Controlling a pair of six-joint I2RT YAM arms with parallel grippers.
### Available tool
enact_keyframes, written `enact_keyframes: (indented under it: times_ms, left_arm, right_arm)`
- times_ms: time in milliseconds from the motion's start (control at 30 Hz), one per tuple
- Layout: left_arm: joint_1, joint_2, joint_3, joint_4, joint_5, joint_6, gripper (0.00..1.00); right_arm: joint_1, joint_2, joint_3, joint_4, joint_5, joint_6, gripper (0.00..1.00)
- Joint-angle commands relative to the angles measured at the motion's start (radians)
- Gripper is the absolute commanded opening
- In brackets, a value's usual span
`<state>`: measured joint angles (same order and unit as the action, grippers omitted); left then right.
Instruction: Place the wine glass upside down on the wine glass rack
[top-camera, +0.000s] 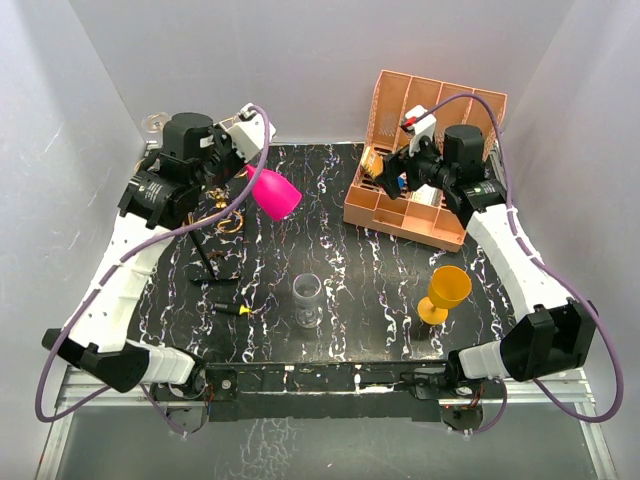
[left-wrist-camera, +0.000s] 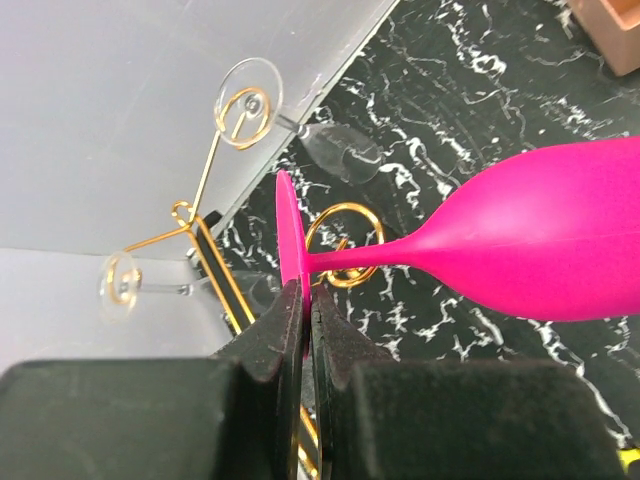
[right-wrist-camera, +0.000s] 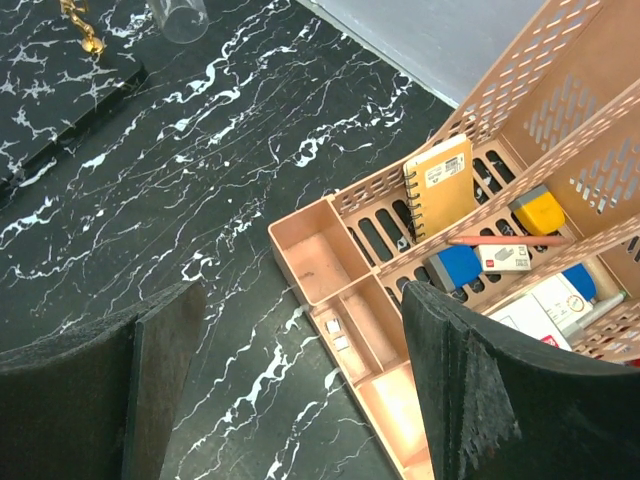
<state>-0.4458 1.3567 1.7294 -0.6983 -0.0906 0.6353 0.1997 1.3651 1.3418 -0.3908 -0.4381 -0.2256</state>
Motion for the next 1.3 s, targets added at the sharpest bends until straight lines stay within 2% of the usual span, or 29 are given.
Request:
enact_keyframes:
  times_ms: [0, 267, 1033, 1267]
  left_arm:
    - [-0.015, -0.064, -0.024, -0.021, -0.082, 0.091, 0.0]
    - [-0.018, -0.086, -0.093, -0.005, -0.152, 0.126, 0.0]
    - [-0.017, -0.054, -0.215, 0.122, -0.357, 0.242, 0.0]
    - [-0.017, -0.033, -0.22, 0.151, -0.373, 0.251, 0.0]
  right_arm:
    - [-0.006, -0.052, -0.043, 0.156, -0.04, -0.028, 0.87]
    - [-0.011, -0.073, -0.092, 0.164, -0.103, -0.046, 0.88]
    - [-0.029, -0.07, -0.109, 0.156, -0.128, -0.042, 0.89]
    - [-0.029, -0.07, -0.113, 0.156, -0.125, -0.047, 0.89]
